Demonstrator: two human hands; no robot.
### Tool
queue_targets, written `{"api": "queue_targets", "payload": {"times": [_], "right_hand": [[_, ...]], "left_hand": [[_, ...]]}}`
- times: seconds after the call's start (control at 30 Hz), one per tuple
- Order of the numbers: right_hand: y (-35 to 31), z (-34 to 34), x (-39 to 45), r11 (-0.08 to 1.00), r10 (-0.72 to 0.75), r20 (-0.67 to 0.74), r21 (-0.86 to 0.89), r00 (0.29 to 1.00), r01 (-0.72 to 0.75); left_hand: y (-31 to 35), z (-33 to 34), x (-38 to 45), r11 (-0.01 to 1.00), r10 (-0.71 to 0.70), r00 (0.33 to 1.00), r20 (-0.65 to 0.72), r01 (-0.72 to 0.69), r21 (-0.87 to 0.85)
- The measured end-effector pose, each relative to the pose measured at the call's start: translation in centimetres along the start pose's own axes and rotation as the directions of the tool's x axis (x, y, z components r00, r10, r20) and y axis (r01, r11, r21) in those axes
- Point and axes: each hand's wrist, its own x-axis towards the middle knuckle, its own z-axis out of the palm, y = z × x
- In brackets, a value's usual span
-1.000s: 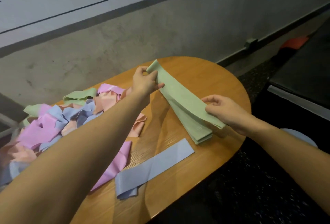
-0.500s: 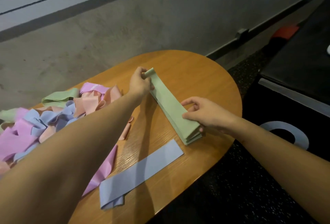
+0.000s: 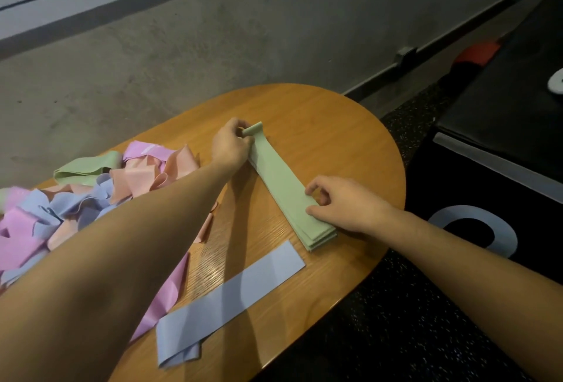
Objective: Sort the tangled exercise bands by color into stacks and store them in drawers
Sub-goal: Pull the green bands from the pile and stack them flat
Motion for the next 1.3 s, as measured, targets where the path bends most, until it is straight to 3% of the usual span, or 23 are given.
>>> {"api": "queue_targets", "payload": {"times": [0.17, 0.27, 0.37, 0.5, 0.63, 1.0, 1.3], "right_hand": [[0.6, 1.2, -0.2, 0.998, -0.053, -0.006, -0.041, 0.999, 0.052], [0.7, 1.3, -0.1, 0.997, -0.055, -0.008, -0.048, 0.998, 0.054], [0.6, 1.2, 0.0, 0.997, -0.059, 0.003, -0.041, 0.998, 0.059], [0.4, 1.4, 0.1, 0.997, -0.067, 0.011, -0.031, 0.998, 0.068], [0.2, 1.6, -0.1, 0.996, -0.078, -0.001, -0.047, 0.997, 0.078], [-0.1, 1.0, -0.7, 0.998, -0.037, -0.002, -0.055, 0.999, 0.037], [-2.7, -0.4, -1.5, 0.996, -0.072, -0.090, -0.052, 0.993, 0.068]], "left_hand": [[-0.1, -0.1, 0.4, 0.991, 0.033, 0.998, 0.058, -0.040, 0.128], [-0.2, -0.3, 0.2, 0.929, 0.176, 0.979, 0.098, -0.198, 0.311], [0.2, -0.9, -0.5, 0.782, 0.307, 0.908, 0.286, -0.412, 0.468], [0.7, -1.9, -1.4, 0.644, 0.260, 0.754, 0.603, -0.600, 0.473], [0.7, -2.1, -2.0, 0.464, 0.241, 0.669, 0.703, -0.716, 0.522], [2.3, -1.9, -3.7, 0.418, 0.302, 0.713, 0.633, -0.696, 0.584], [-0.8, -6.8, -7.5, 0.523, 0.338, 0.797, 0.501, -0.601, 0.604]]}}
